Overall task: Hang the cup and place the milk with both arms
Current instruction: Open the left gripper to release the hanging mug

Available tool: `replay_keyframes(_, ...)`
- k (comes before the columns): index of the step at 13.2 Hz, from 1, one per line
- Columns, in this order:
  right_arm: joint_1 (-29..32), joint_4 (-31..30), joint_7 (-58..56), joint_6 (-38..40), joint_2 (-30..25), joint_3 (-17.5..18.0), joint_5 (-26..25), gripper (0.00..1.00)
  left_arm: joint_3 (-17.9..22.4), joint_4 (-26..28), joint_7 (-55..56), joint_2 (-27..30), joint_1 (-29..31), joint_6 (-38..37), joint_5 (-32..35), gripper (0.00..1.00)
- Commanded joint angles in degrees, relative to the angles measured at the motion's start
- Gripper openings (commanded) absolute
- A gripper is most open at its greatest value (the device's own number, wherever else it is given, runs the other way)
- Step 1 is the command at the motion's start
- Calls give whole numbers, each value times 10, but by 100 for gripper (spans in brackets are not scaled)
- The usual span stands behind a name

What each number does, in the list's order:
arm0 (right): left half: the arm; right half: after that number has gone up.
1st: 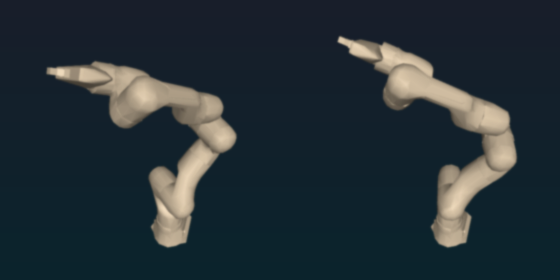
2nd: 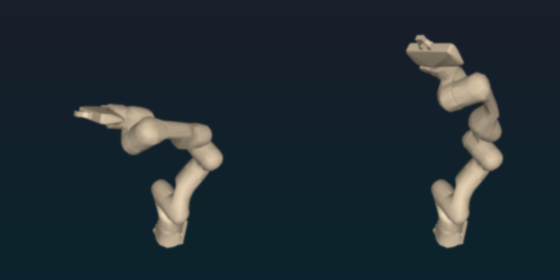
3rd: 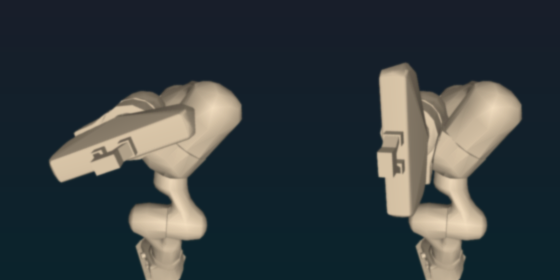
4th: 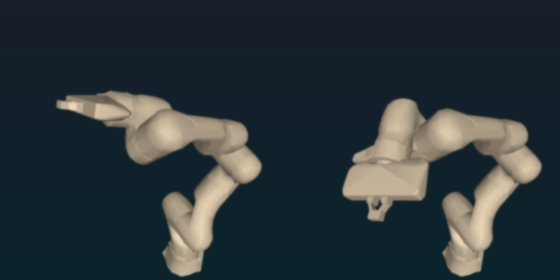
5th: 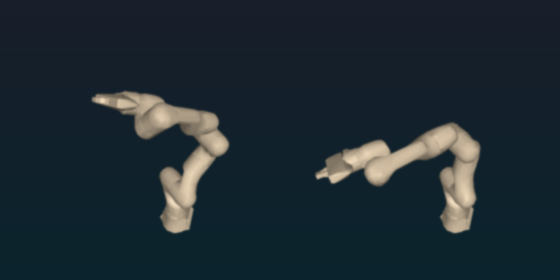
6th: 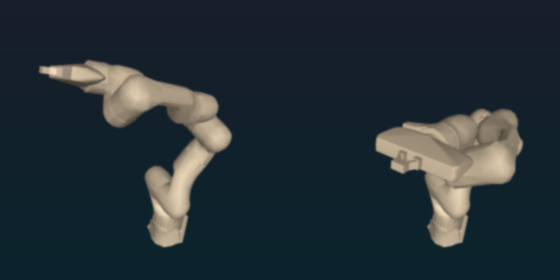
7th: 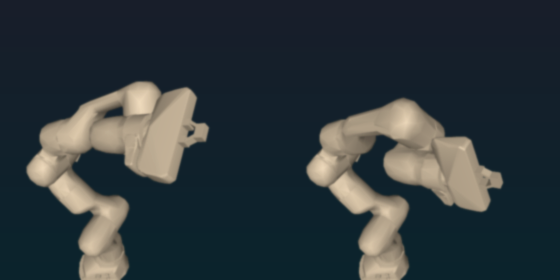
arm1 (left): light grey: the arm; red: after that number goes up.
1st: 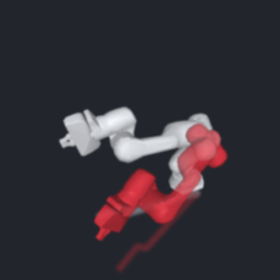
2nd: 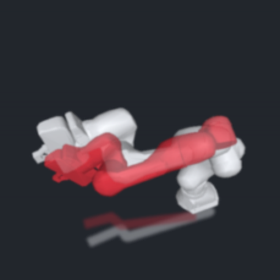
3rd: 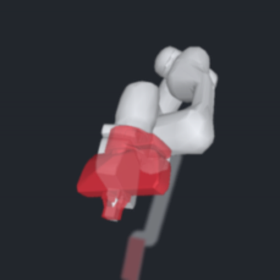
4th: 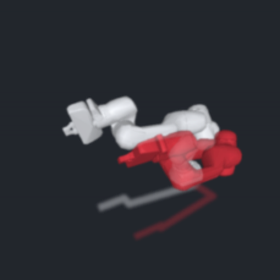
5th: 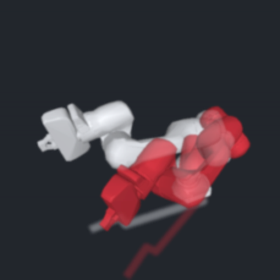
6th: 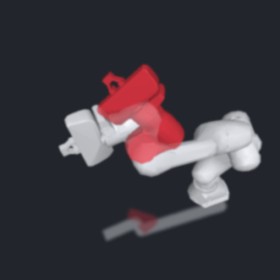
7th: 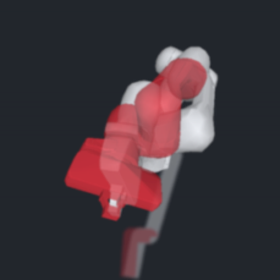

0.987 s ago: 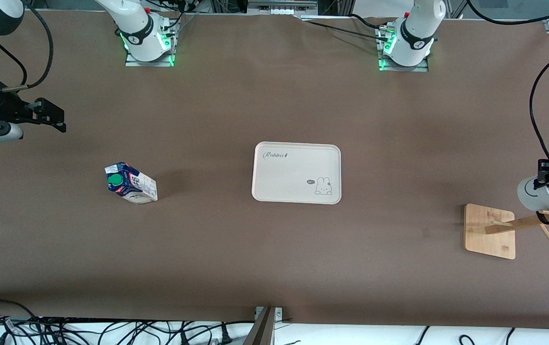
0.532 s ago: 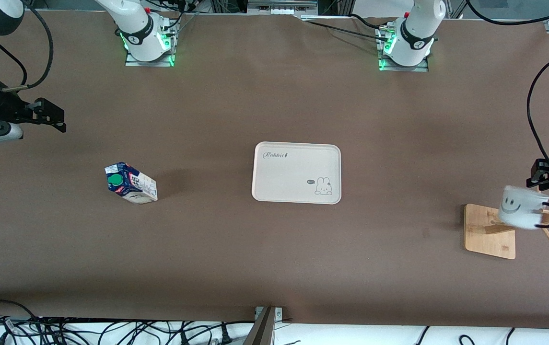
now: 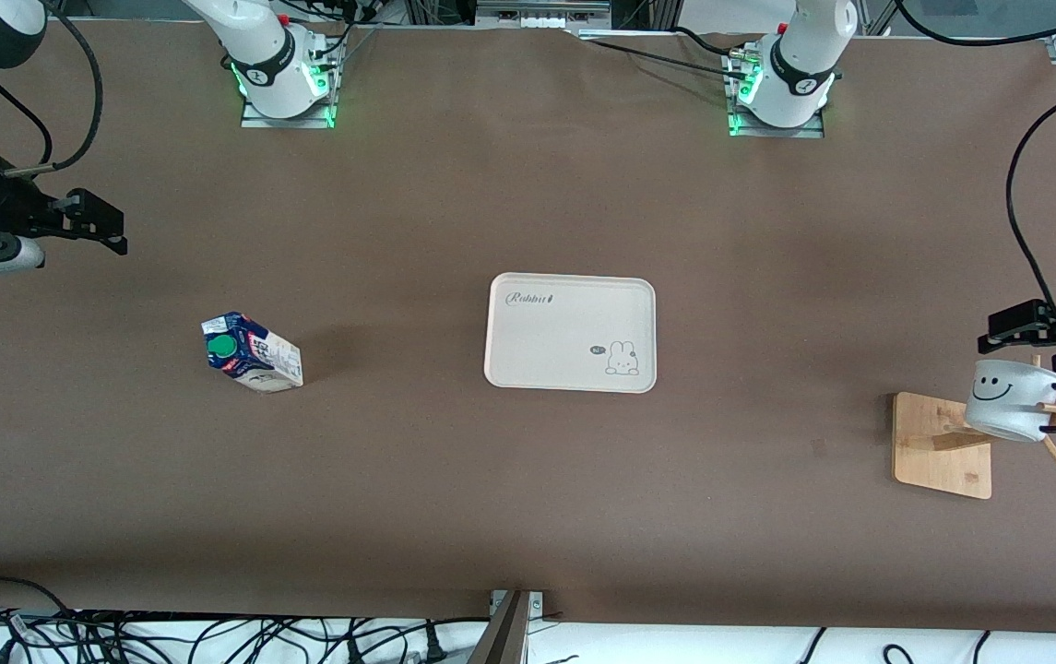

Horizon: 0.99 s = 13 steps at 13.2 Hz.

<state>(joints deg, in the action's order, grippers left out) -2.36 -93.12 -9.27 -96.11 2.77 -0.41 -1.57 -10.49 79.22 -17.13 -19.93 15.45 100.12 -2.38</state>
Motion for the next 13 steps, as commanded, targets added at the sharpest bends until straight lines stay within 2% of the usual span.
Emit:
replay_keyframes(1, 8, 10, 3, 8, 4, 7, -1, 100, -40, 4, 69, 2, 4, -4, 1, 100)
replay_keyframes(13, 7, 9, 3, 8, 4, 7, -1, 100, -49, 1, 76, 8, -37, -3, 48, 100)
